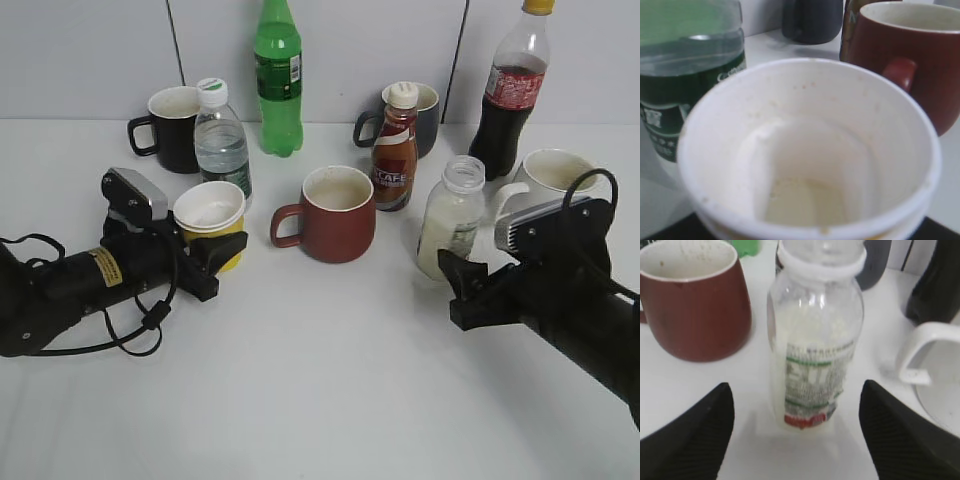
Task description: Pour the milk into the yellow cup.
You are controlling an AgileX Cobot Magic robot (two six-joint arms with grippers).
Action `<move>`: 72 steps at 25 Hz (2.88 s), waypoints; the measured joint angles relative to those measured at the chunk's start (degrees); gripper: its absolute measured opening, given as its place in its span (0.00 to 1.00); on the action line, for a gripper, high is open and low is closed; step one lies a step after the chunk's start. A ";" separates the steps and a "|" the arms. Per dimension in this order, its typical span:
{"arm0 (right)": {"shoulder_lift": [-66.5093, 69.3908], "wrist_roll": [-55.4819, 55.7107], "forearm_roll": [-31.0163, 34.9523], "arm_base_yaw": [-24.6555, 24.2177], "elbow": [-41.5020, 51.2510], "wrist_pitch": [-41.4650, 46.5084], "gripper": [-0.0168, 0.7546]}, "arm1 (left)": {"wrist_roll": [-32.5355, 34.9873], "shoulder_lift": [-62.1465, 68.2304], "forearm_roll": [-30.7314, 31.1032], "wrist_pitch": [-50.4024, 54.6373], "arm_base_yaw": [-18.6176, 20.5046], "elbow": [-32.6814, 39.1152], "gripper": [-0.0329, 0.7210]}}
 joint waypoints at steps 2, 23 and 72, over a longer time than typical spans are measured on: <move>0.00 0.00 -0.91 -0.48 -0.96 0.06 0.78 | 0.00 0.00 0.00 0.00 0.00 0.00 0.54; 7.73 1.17 -6.64 -4.51 -8.23 2.82 0.78 | -0.06 -3.55 0.05 0.24 0.00 2.59 0.53; 4.78 3.95 -23.61 -9.76 -15.93 10.68 0.60 | -0.06 -7.24 0.57 0.90 0.00 3.98 0.53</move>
